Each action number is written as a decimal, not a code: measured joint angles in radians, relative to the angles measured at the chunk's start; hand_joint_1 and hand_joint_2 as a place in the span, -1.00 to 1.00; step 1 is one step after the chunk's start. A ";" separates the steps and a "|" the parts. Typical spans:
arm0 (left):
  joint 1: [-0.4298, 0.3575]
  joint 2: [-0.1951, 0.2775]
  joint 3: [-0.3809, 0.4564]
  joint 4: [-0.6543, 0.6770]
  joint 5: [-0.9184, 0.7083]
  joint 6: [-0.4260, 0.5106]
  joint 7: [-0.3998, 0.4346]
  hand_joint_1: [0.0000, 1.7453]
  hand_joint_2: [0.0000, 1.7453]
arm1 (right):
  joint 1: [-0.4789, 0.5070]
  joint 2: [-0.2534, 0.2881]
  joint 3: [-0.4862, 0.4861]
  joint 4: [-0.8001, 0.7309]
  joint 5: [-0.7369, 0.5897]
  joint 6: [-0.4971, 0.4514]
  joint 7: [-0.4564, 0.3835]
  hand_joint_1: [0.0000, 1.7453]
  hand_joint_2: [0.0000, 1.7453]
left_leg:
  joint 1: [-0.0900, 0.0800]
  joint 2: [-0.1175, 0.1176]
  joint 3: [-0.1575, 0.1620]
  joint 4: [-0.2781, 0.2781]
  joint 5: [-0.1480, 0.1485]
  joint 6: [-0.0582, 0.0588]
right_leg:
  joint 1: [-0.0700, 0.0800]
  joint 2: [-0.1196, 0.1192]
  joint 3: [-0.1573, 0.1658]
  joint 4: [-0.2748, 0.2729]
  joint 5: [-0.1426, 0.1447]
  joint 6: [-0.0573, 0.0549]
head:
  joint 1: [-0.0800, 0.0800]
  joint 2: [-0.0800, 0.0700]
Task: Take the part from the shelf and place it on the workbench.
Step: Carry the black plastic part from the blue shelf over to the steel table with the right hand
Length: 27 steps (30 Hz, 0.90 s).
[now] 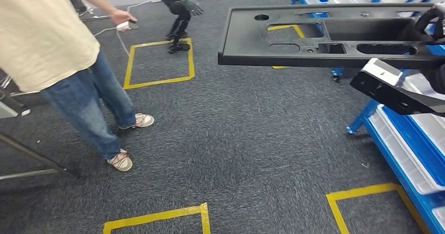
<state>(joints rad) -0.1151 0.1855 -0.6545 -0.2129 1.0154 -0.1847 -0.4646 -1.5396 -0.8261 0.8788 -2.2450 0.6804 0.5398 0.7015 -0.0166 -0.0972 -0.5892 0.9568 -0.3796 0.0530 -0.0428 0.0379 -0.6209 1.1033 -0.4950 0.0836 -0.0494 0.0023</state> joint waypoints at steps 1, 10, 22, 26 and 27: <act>-0.003 0.002 0.000 0.000 0.003 0.000 -0.002 -1.00 1.00 | 0.001 -0.004 -0.001 0.000 -0.001 -0.005 0.000 1.00 1.00 | 0.002 -0.015 -0.006 0.011 -0.004 -0.007 | -0.007 0.021 0.022 -0.054 0.023 0.002 | 0.000 0.000; -0.001 0.012 -0.001 0.000 -0.015 -0.006 0.023 -1.00 1.00 | 0.017 -0.016 -0.009 0.001 -0.001 -0.013 0.000 1.00 1.00 | 0.010 0.079 -0.142 0.264 -0.111 -0.045 | 0.007 -0.046 0.051 -0.095 0.023 -0.051 | -0.003 0.000; -0.003 0.026 -0.002 0.000 -0.016 -0.006 0.016 -1.00 1.00 | 0.042 -0.026 -0.021 -0.002 0.000 -0.007 0.000 1.00 1.00 | -0.031 0.118 -0.010 -0.007 0.008 0.012 | 0.014 -0.123 0.076 -0.081 -0.023 -0.038 | -0.002 0.000; -0.014 0.024 -0.001 0.000 -0.016 0.002 0.013 -1.00 1.00 | 0.043 -0.030 -0.021 -0.010 0.005 -0.005 -0.001 1.00 1.00 | -0.021 0.068 0.007 -0.018 0.011 0.020 | 0.015 -0.041 -0.042 0.149 -0.115 -0.034 | -0.002 0.000; -0.014 0.021 -0.001 0.000 -0.016 0.002 0.013 -1.00 1.00 | 0.044 -0.031 -0.020 -0.012 0.008 -0.004 -0.001 1.00 1.00 | -0.018 0.053 0.007 -0.018 0.010 0.020 | 0.014 -0.039 -0.065 0.177 -0.114 -0.030 | -0.002 0.000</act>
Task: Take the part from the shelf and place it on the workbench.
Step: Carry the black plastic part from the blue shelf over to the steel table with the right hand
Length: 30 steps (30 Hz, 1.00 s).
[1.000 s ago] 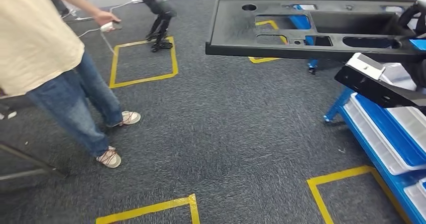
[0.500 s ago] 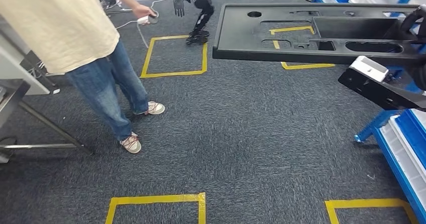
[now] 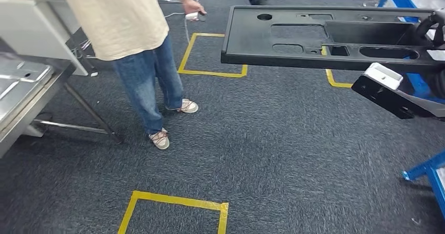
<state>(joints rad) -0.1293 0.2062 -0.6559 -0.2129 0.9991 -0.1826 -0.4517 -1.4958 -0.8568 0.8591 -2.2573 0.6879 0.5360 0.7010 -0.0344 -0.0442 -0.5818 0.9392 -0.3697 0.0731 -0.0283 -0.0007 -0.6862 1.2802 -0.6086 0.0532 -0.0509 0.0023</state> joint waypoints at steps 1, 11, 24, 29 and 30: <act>0.000 -0.003 0.000 0.000 0.000 -0.001 0.000 -1.00 1.00 | 0.000 0.000 0.002 -0.002 0.002 0.001 0.000 1.00 1.00 | 0.004 -0.015 0.001 0.002 -0.001 -0.001 | -0.002 0.001 -0.004 -0.011 0.021 0.005 | 0.000 0.000; 0.018 -0.008 -0.001 0.001 0.002 -0.003 0.001 -1.00 1.00 | -0.006 0.001 0.014 -0.018 0.006 0.010 -0.001 1.00 1.00 | 0.023 -0.041 -0.066 0.106 -0.050 -0.053 | -0.018 0.024 0.098 -0.267 0.146 -0.010 | -0.002 0.000; 0.011 -0.009 -0.002 0.001 -0.001 -0.004 -0.001 -1.00 1.00 | -0.005 0.004 0.033 -0.035 0.024 0.011 -0.001 1.00 1.00 | -0.023 0.087 -0.030 0.036 -0.021 -0.005 | 0.004 -0.121 0.142 -0.271 0.103 -0.009 | -0.002 0.000; 0.005 -0.007 -0.001 0.001 -0.005 0.006 0.002 -1.00 1.00 | -0.006 0.005 0.034 -0.040 0.023 0.012 -0.001 1.00 1.00 | -0.007 0.030 -0.002 0.014 -0.013 0.015 | 0.003 -0.008 0.038 -0.051 0.002 -0.002 | 0.001 -0.001; 0.004 -0.009 -0.002 0.001 -0.007 0.007 0.004 -1.00 1.00 | -0.005 0.005 0.036 -0.041 0.023 0.012 -0.001 1.00 1.00 | -0.004 0.015 0.000 0.014 -0.014 0.015 | 0.002 -0.003 0.007 -0.005 -0.006 0.002 | 0.001 -0.001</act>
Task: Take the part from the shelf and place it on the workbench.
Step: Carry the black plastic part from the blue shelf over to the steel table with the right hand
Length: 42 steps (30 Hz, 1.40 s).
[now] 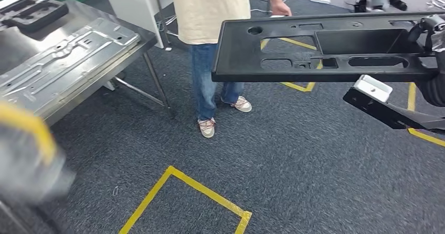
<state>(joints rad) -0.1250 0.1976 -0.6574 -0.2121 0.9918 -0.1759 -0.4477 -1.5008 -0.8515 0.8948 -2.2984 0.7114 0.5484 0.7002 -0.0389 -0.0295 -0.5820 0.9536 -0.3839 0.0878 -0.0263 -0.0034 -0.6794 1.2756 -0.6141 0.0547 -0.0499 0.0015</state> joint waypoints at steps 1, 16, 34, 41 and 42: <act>0.000 -0.002 0.000 0.000 -0.002 -0.001 0.002 -1.00 1.00 | 0.001 0.000 0.002 -0.001 0.000 0.001 0.000 1.00 1.00 | 0.004 -0.016 0.001 0.001 -0.001 -0.001 | -0.002 0.002 -0.017 0.013 0.011 0.004 | 0.000 0.000; 0.000 -0.005 -0.005 0.000 -0.036 -0.002 0.021 -1.00 1.00 | -0.020 0.008 0.022 -0.007 -0.007 0.009 0.001 1.00 1.00 | 0.031 0.017 -0.177 0.331 -0.139 -0.061 | 0.002 -0.034 0.094 -0.260 0.142 -0.029 | -0.003 0.000; -0.010 -0.001 -0.011 0.000 -0.048 0.000 0.029 -1.00 1.00 | -0.028 0.010 0.052 -0.007 -0.032 0.005 0.000 1.00 1.00 | 0.018 -0.049 0.020 0.001 -0.012 -0.014 | -0.012 0.013 0.033 -0.113 0.100 0.020 | 0.000 0.000; 0.001 0.004 -0.012 0.000 -0.047 -0.004 0.028 -1.00 1.00 | -0.028 0.010 0.060 -0.007 -0.035 0.004 0.001 1.00 1.00 | 0.025 -0.092 -0.017 0.045 -0.035 -0.052 | -0.021 0.015 0.092 -0.257 0.151 -0.007 | -0.002 0.000; 0.003 0.005 -0.012 0.000 -0.047 -0.005 0.028 -1.00 1.00 | -0.029 0.010 0.062 -0.007 -0.035 0.004 0.001 1.00 1.00 | 0.025 -0.063 -0.034 0.080 -0.053 -0.057 | -0.020 0.004 0.094 -0.258 0.151 -0.012 | -0.003 0.000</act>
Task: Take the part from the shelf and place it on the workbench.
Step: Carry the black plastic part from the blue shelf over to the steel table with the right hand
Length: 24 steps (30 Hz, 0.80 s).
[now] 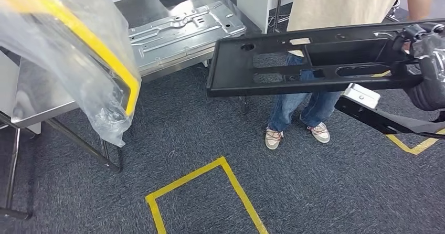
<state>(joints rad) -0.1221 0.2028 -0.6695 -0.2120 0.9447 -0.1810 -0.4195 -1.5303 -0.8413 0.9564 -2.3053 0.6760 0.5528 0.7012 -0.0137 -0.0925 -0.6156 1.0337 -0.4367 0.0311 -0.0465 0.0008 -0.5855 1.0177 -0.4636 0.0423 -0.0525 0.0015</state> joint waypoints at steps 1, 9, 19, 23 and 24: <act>0.001 0.000 0.000 0.000 0.001 -0.001 0.000 -1.00 1.00 | -0.002 0.000 0.000 0.000 -0.001 0.000 0.000 1.00 1.00 | 0.001 0.036 -0.027 0.057 -0.026 -0.005 | 0.003 -0.010 0.002 -0.001 -0.001 -0.004 | -0.001 0.000; -0.003 -0.002 -0.002 0.000 0.004 -0.005 -0.005 -1.00 1.00 | -0.004 0.000 0.003 0.000 -0.007 0.001 0.000 1.00 1.00 | -0.017 0.142 -0.016 0.005 0.033 0.032 | 0.026 -0.096 0.034 -0.005 -0.027 -0.016 | -0.001 0.000; -0.013 0.004 -0.002 0.000 0.014 -0.002 -0.019 -1.00 1.00 | 0.013 -0.005 -0.002 0.000 0.010 -0.001 0.000 1.00 1.00 | -0.016 0.097 0.055 -0.092 0.048 0.051 | 0.022 -0.006 -0.083 0.242 -0.136 0.009 | 0.001 0.000; -0.012 -0.004 -0.002 -0.001 0.017 -0.004 -0.022 -1.00 1.00 | 0.024 -0.007 -0.002 -0.001 0.015 0.002 0.000 1.00 1.00 | -0.004 0.064 0.066 -0.080 0.030 0.034 | 0.011 -0.003 -0.060 0.111 -0.019 0.030 | 0.002 0.000; -0.012 -0.004 -0.002 -0.001 0.018 -0.004 -0.022 -1.00 1.00 | 0.025 -0.008 -0.003 -0.001 0.014 0.002 0.000 1.00 1.00 | -0.003 0.057 0.064 -0.070 0.021 0.026 | 0.008 0.001 -0.036 0.051 0.009 0.033 | 0.002 0.000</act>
<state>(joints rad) -0.1340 0.1992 -0.6714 -0.2133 0.9628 -0.1845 -0.4418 -1.5053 -0.8491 0.9537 -2.3064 0.6896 0.5546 0.7011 -0.0167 -0.0356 -0.5514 0.9636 -0.4157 0.0575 -0.0386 0.0015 -0.6219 1.0690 -0.4547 0.0752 -0.0507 0.0015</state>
